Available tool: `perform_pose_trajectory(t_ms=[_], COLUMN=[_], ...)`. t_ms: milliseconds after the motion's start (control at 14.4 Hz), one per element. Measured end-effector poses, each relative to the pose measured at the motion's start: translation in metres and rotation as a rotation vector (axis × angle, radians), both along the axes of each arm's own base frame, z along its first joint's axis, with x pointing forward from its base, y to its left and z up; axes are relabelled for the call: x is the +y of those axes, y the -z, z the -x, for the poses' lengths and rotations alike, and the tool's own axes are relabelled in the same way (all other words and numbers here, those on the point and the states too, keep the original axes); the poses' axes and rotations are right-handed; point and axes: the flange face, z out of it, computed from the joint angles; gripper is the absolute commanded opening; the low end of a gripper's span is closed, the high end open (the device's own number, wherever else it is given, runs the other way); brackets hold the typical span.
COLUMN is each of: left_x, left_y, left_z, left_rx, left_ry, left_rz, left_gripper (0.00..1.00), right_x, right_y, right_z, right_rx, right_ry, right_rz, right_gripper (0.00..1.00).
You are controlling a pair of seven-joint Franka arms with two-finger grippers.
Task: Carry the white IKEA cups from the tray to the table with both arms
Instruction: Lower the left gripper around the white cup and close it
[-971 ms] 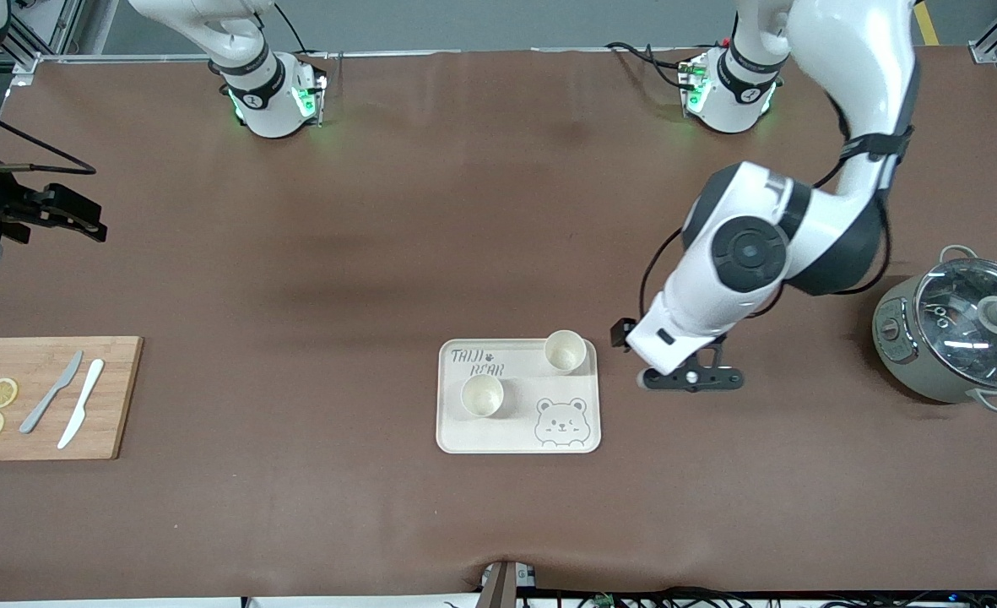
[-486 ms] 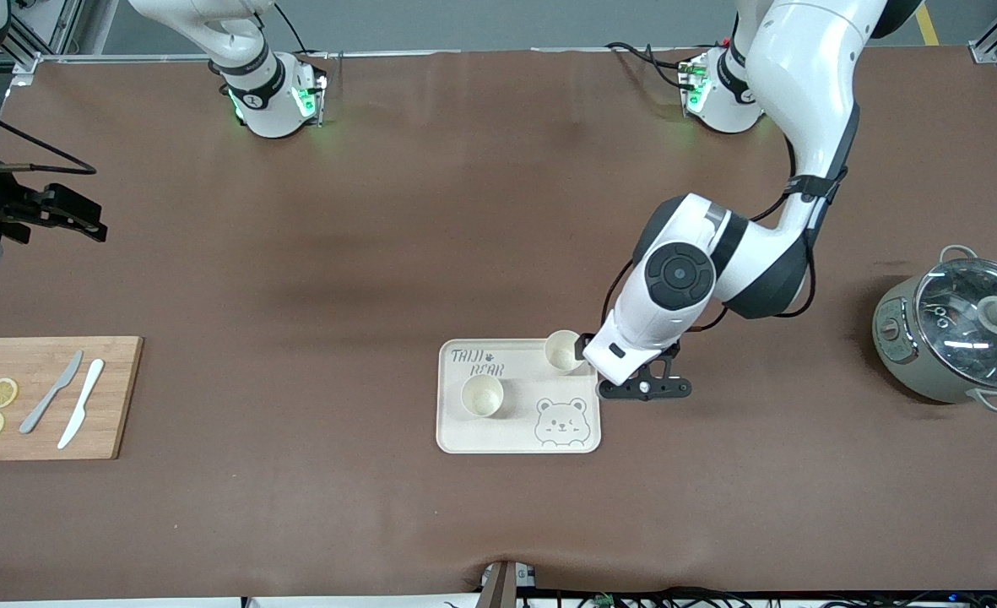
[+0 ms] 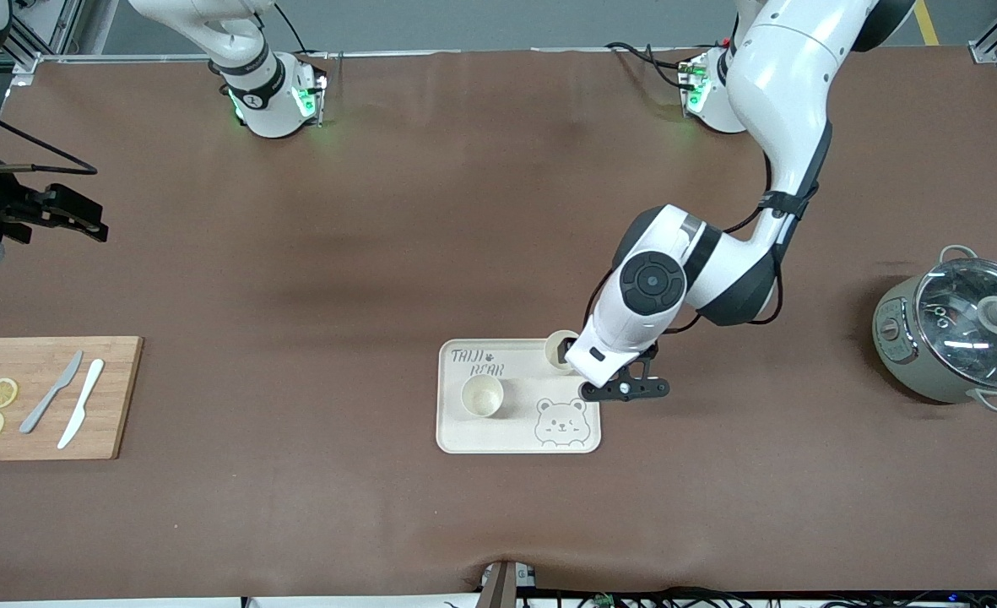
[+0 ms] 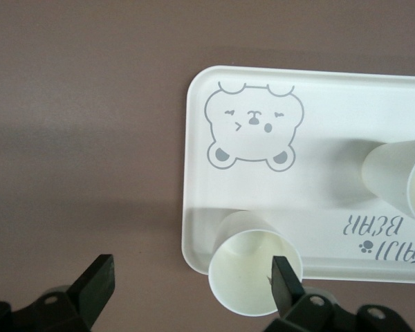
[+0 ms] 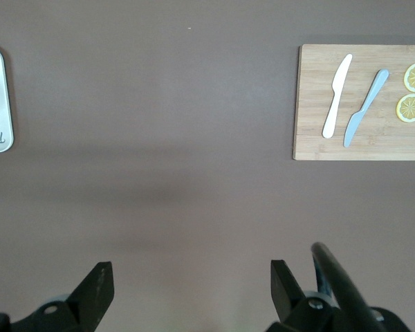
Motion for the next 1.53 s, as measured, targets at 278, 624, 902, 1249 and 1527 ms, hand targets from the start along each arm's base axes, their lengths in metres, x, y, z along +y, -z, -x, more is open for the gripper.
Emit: perform_pose_trajectory(t_ms=[278, 624, 902, 1249, 1527], left_x=[-0.009, -0.014, -0.009, -0.005, -0.004], left_y=[0.025, 0.054, 0.050, 0.056, 0.063], left_z=[0.010, 0.034, 0.048, 0.059, 0.063], left_rx=[-0.039, -0.061, -0.068, -0.066, -0.082], left_ry=[-0.040, -0.027, -0.015, -0.008, 0.003], left_rz=[0.034, 0.028, 0.023, 0.022, 0.026], left_gripper=[1.00, 1.00, 1.00, 1.00, 1.00], right_x=[0.000, 0.000, 0.000, 0.000, 0.001], right_y=[0.000, 0.000, 0.000, 0.001, 0.001], right_z=[0.000, 0.000, 0.000, 0.000, 0.000], right_rx=[0.000, 0.001, 0.001, 0.002, 0.003], right_ry=[0.000, -0.001, -0.001, -0.001, -0.002], right_rz=[0.000, 0.000, 0.000, 0.000, 0.000], right_gripper=[1.00, 1.00, 1.00, 1.00, 1.00])
